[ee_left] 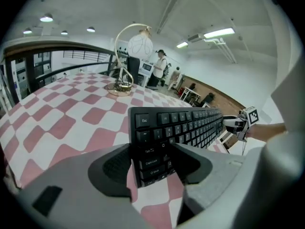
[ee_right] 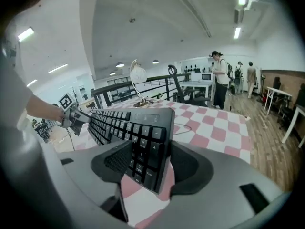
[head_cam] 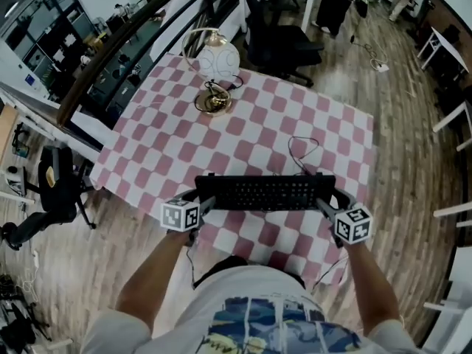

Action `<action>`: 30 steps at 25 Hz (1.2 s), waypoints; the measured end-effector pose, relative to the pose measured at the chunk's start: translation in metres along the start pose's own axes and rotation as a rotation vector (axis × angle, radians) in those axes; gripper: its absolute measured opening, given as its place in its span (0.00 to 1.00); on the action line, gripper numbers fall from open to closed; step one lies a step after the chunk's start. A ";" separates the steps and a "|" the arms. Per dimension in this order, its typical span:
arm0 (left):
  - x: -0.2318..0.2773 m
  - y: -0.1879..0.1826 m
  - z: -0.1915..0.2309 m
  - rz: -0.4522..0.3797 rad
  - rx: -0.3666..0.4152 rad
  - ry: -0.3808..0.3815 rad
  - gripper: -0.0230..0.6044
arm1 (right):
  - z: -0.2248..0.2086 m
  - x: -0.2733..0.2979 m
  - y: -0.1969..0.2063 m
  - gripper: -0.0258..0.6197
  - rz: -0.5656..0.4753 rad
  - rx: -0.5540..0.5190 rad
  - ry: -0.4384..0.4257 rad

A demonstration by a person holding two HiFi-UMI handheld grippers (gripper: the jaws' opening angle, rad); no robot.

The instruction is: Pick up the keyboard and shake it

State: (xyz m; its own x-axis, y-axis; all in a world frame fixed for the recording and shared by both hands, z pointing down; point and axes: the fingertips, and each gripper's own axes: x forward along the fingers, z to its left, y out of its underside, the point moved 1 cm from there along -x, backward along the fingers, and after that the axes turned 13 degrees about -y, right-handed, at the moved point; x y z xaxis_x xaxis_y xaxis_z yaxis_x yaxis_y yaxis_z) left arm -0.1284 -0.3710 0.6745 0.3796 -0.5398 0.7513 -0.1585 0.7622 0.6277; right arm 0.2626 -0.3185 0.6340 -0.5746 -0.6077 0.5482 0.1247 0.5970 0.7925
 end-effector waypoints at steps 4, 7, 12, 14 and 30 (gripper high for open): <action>-0.023 -0.023 0.006 -0.118 -0.002 -0.048 0.45 | 0.006 -0.007 -0.035 0.41 -0.066 -0.114 -0.012; -0.044 -0.043 0.007 -0.197 0.003 -0.072 0.45 | 0.014 -0.015 -0.064 0.40 -0.114 -0.199 -0.014; -0.080 -0.079 0.005 -0.331 0.033 -0.096 0.45 | 0.031 -0.035 -0.109 0.40 -0.198 -0.315 -0.008; -0.096 -0.092 0.002 -0.385 0.048 -0.105 0.45 | 0.036 -0.044 -0.123 0.39 -0.228 -0.363 -0.004; -0.217 -0.167 -0.023 -0.722 0.126 -0.161 0.45 | 0.099 -0.129 -0.223 0.38 -0.402 -0.659 0.091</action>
State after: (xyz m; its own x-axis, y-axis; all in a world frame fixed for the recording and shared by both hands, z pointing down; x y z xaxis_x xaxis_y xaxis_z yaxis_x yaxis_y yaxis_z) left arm -0.1636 -0.3734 0.4022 0.2919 -0.9432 0.1586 -0.0275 0.1574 0.9871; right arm 0.2291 -0.3217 0.3605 -0.6128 -0.7689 0.1822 0.3923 -0.0959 0.9148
